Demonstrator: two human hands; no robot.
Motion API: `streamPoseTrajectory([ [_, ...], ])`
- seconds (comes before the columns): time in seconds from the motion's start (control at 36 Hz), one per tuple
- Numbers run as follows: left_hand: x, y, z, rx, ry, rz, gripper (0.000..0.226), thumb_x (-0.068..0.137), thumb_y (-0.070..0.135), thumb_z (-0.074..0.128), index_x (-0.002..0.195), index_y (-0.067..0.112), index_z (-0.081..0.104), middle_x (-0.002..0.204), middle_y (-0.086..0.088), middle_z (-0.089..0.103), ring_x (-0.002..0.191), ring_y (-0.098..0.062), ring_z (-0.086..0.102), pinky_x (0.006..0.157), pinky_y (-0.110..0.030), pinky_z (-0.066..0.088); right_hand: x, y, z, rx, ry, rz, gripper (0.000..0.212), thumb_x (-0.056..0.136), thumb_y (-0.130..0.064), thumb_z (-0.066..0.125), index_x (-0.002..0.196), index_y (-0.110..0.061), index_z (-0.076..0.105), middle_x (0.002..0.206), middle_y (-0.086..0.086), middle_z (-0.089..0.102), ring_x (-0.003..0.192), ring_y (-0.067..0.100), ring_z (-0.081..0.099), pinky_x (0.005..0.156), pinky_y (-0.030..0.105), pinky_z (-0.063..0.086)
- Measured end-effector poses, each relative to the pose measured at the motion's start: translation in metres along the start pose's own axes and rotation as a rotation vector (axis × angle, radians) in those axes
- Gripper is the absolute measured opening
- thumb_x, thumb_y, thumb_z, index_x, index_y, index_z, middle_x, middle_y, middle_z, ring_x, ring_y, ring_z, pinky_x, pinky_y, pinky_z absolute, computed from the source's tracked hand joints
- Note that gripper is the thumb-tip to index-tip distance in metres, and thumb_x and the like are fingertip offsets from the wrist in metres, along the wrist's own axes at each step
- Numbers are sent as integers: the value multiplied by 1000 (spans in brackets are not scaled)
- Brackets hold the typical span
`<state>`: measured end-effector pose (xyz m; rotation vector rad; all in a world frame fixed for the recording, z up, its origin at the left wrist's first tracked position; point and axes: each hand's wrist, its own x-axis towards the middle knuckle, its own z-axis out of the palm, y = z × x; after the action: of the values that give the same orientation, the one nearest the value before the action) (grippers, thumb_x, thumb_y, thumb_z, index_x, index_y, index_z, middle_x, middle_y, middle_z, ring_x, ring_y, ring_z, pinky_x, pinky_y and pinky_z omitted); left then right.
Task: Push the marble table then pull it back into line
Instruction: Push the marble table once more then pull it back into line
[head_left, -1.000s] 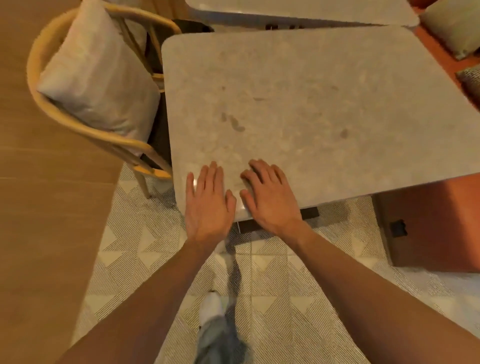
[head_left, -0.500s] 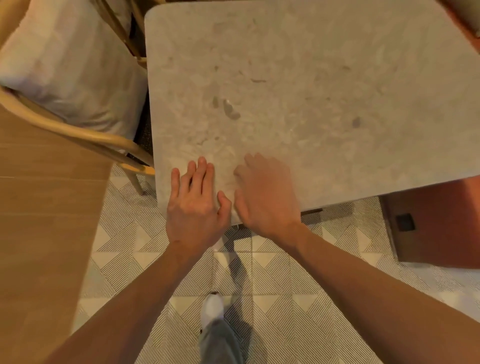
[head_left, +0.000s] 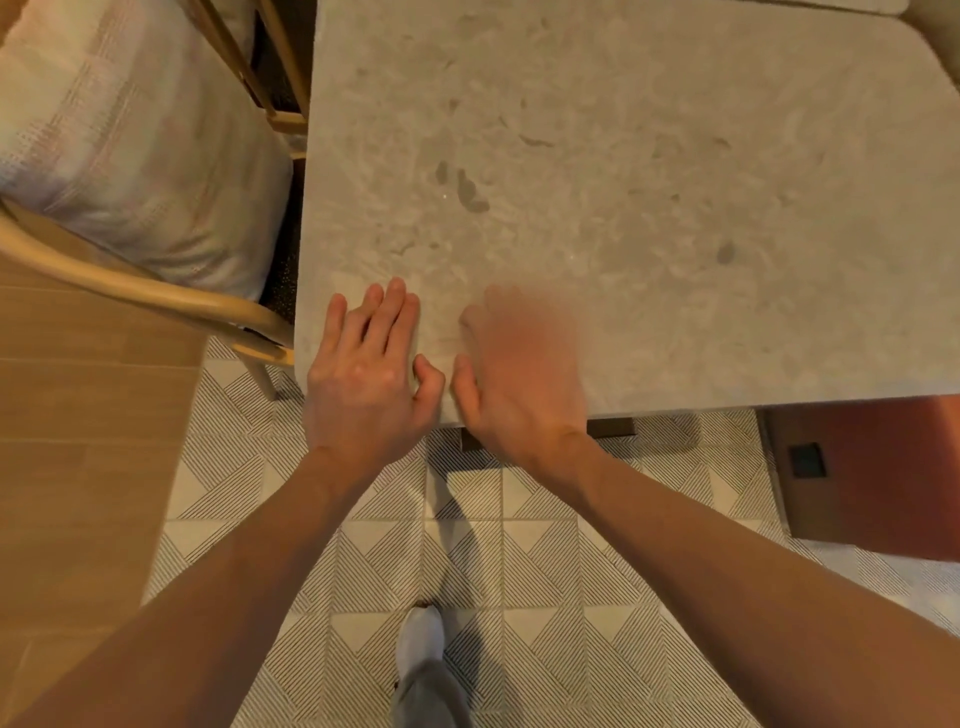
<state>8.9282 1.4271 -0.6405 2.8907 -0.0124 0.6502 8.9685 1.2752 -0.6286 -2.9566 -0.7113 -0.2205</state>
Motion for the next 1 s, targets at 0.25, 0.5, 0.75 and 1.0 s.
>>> streamPoseTrajectory([
  [0.25,13,-15,7,-11,24,47,50,90,21,51,132,-5,61,141,-21,58,130,-37,56,112,-57,37,16,-6,2,-9,-9,27,43,93,-43,42,125,-18,57,140,11,56,128,30,46,106,47,31],
  [0.5,14,-20,7,-40,-43,48,52,91,23,49,134,-5,59,143,-22,56,133,-38,53,115,-56,33,17,-9,6,-8,11,39,43,92,-42,46,126,-17,57,140,10,56,130,30,48,107,47,32],
  [0.75,20,-10,-14,85,-351,40,56,94,27,35,139,-4,46,148,-25,47,131,-42,45,117,-54,25,12,-11,-16,73,-118,69,46,99,-43,36,137,-20,48,151,7,44,141,28,37,116,43,24],
  [1.0,52,27,-61,-24,-816,-83,45,96,30,55,133,5,51,140,-19,46,127,-39,41,102,-48,40,-42,55,-103,148,-447,123,49,103,-39,40,144,-12,41,147,9,45,132,29,45,109,46,37],
])
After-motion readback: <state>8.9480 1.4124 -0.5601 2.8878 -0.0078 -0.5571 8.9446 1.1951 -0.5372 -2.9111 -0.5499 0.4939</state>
